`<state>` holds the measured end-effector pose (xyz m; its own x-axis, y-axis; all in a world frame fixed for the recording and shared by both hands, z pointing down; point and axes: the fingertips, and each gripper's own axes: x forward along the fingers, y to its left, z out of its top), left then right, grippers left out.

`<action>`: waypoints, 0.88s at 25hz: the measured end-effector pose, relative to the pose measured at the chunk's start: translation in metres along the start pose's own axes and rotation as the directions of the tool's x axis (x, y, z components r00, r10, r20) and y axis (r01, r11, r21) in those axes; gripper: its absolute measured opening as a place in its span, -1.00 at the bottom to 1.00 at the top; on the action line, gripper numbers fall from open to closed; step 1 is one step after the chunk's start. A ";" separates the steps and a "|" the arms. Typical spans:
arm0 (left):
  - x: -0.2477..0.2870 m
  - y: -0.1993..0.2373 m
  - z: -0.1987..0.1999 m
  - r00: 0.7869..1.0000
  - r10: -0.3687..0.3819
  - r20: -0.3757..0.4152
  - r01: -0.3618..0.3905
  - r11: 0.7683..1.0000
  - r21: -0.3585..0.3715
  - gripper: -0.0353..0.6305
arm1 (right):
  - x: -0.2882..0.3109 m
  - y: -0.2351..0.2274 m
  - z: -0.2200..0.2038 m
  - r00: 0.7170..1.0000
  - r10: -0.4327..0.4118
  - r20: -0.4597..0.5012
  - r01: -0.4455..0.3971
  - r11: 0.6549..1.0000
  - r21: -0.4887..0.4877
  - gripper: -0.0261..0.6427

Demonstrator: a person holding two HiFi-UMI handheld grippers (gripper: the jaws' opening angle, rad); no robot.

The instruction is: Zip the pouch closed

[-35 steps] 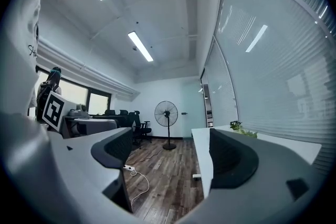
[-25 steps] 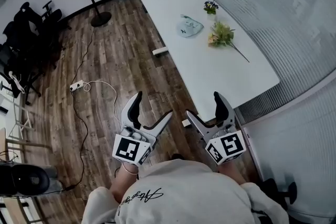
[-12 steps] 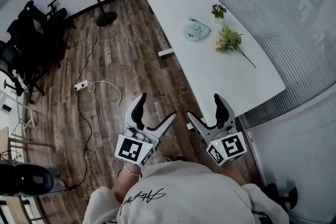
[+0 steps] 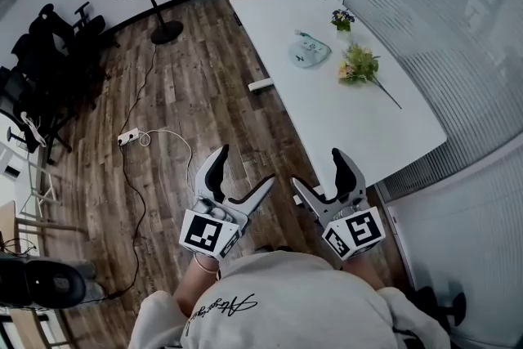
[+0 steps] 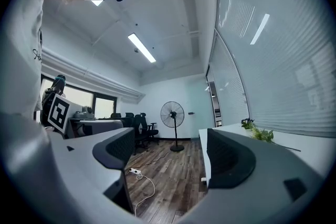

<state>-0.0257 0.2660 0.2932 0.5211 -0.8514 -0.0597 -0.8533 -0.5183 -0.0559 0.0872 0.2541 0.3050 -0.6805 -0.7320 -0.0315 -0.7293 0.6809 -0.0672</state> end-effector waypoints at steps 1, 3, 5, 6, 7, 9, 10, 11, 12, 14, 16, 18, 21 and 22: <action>0.001 0.000 0.001 1.000 0.000 0.001 0.000 1.000 0.002 0.37 | 0.000 -0.001 0.001 1.000 0.001 0.002 -0.001 1.000 -0.002 0.31; 0.004 0.001 0.002 1.000 0.003 0.002 -0.003 1.000 0.007 0.37 | 0.001 -0.003 0.002 1.000 0.003 0.007 -0.003 1.000 -0.008 0.31; 0.006 0.002 0.004 1.000 0.007 0.005 -0.007 1.000 0.007 0.37 | 0.001 -0.006 0.004 1.000 0.006 0.010 -0.006 1.000 -0.018 0.31; 0.007 0.002 0.005 1.000 0.009 0.008 -0.009 1.000 0.006 0.37 | 0.002 -0.007 0.006 1.000 0.007 0.011 -0.007 1.000 -0.022 0.31; 0.008 0.002 0.006 1.000 0.010 0.011 -0.010 1.000 0.006 0.37 | 0.002 -0.007 0.009 1.000 0.009 0.012 -0.008 1.000 -0.026 0.31; 0.011 0.000 0.007 1.000 0.013 0.016 -0.014 1.000 0.008 0.37 | 0.001 -0.010 0.012 1.000 0.014 0.017 -0.013 0.999 -0.032 0.31; 0.012 -0.002 0.007 1.000 0.015 0.017 -0.015 1.000 0.010 0.37 | 0.000 -0.011 0.012 1.000 0.017 0.019 -0.017 0.999 -0.034 0.31; 0.013 -0.004 0.007 1.000 0.016 0.018 -0.016 1.000 0.011 0.37 | -0.001 -0.012 0.011 1.000 0.021 0.020 -0.020 0.999 -0.036 0.31; 0.014 -0.006 0.006 1.000 0.017 0.018 -0.017 1.000 0.013 0.37 | -0.003 -0.013 0.011 1.000 0.024 0.020 -0.023 0.999 -0.039 0.31; 0.013 -0.010 0.006 0.999 0.024 0.023 -0.025 1.000 0.012 0.37 | -0.008 -0.015 0.010 0.999 0.028 0.018 -0.027 0.999 -0.043 0.31; 0.012 -0.012 0.006 0.999 0.037 0.029 -0.037 0.999 0.005 0.37 | -0.011 -0.017 0.008 0.999 0.032 0.015 -0.031 0.999 -0.042 0.31; 0.011 -0.014 0.003 0.999 0.048 0.024 -0.048 0.999 -0.005 0.37 | -0.011 -0.019 0.002 0.999 0.039 0.002 -0.039 0.999 -0.031 0.31; 0.009 -0.015 -0.007 0.998 0.065 0.002 -0.064 0.998 -0.016 0.37 | -0.010 -0.017 -0.010 0.998 0.063 -0.022 -0.063 0.998 -0.013 0.31; 0.008 -0.013 -0.008 0.997 0.073 0.002 -0.073 0.997 -0.019 0.37 | -0.008 -0.016 -0.011 0.997 0.071 -0.024 -0.072 0.997 -0.012 0.31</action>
<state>-0.0109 0.2653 0.3014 0.4575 -0.8868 -0.0654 -0.8892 -0.4564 -0.0323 0.1038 0.2494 0.3171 -0.7322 -0.6810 -0.0127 -0.6796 0.7317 -0.0524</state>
